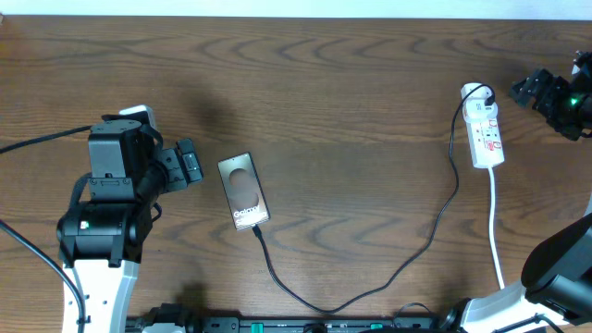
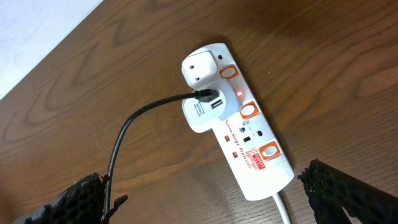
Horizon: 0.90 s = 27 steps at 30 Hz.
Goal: Plug charger to phone and switch on socket
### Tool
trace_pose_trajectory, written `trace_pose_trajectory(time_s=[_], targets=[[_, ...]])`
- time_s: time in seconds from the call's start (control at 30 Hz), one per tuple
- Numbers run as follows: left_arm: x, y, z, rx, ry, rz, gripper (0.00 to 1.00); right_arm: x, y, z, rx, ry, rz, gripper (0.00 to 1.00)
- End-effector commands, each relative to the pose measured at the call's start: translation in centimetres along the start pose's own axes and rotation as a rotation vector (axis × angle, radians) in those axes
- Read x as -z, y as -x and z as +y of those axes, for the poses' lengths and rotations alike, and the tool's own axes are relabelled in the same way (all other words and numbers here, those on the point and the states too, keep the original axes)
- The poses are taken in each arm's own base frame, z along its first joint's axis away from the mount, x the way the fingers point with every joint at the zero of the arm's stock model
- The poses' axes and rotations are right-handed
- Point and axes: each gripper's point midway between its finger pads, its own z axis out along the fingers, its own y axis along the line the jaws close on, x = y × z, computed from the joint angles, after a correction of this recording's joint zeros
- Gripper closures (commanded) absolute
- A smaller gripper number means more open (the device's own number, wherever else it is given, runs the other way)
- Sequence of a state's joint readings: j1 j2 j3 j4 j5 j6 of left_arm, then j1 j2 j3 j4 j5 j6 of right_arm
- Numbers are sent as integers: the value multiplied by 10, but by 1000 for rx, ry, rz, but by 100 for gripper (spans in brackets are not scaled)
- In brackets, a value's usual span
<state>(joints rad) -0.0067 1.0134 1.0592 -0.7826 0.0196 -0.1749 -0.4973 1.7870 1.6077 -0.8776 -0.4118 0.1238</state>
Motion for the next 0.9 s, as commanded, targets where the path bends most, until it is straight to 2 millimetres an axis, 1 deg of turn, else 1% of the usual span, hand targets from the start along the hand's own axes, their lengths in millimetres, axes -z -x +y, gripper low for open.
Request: trace_pose_trajectory(time_s=[0.0,0.23,0.37,0.47,0.6,0.7,0.73,0.77,0.87], targets=[[1,2,4,-14,16,-5,2,1,2,4,-7,14,-3,1],[3,2,3,-14,13,-14,2,1,2,4,-7,14,-3,1],[16,-15,8,-14,15,-8,2,1,2,4,-7,14,-3,1],[30,-22,10,-11,1,-66,2,1,2,4,-7,14,-3,1],[43,-37,14,-9,-17,-145,2,1,2,4,-7,14,-3,1],[48,-41,15,-38,-40,-265,2,2,2,4,-7,14,-4,1],[49,-39,15,-48,-49,-317,2,1,2,4,-7,14,-3,1],[52,-35,14,-60,-66,-418,2,1,2,4,-7,14,-3,1],[56,-28,13,-63,-95,-577,2,1,2,4,-7,14,-3,1]])
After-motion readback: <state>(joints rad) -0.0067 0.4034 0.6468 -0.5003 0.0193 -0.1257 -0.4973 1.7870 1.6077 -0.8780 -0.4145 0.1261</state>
